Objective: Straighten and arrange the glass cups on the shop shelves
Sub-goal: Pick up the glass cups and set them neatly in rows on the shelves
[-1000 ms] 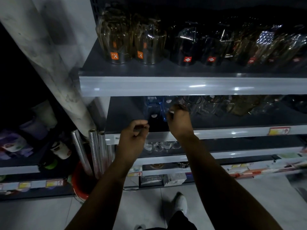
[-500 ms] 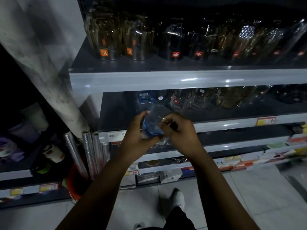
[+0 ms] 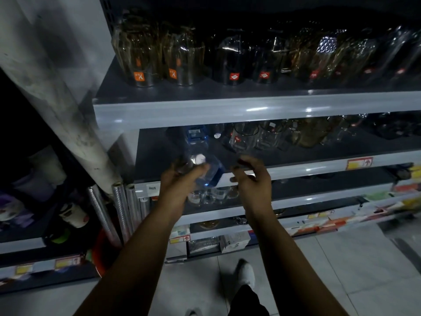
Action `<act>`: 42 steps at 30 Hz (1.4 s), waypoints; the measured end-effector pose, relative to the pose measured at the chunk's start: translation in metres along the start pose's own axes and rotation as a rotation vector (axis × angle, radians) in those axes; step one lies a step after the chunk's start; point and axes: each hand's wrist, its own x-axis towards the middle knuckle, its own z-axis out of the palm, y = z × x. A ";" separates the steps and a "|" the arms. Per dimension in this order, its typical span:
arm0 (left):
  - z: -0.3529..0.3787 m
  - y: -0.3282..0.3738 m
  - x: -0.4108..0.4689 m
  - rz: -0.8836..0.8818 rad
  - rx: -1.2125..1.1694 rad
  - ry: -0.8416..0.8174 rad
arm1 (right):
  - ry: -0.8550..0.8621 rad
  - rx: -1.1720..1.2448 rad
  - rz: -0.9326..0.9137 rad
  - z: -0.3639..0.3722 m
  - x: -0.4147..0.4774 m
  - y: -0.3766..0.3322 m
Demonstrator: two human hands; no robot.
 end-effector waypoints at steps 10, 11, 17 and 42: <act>0.010 -0.021 -0.010 -0.022 -0.182 -0.142 | -0.250 0.170 0.217 0.010 -0.003 0.001; 0.009 -0.022 -0.011 -0.040 -0.133 -0.155 | -0.251 0.145 0.190 0.008 0.000 0.002; -0.005 -0.005 -0.004 -0.215 0.038 -0.257 | -0.333 -0.236 -0.125 -0.005 0.040 -0.004; -0.010 -0.019 0.046 0.329 0.475 0.137 | -0.383 -1.102 -0.500 0.006 0.115 0.002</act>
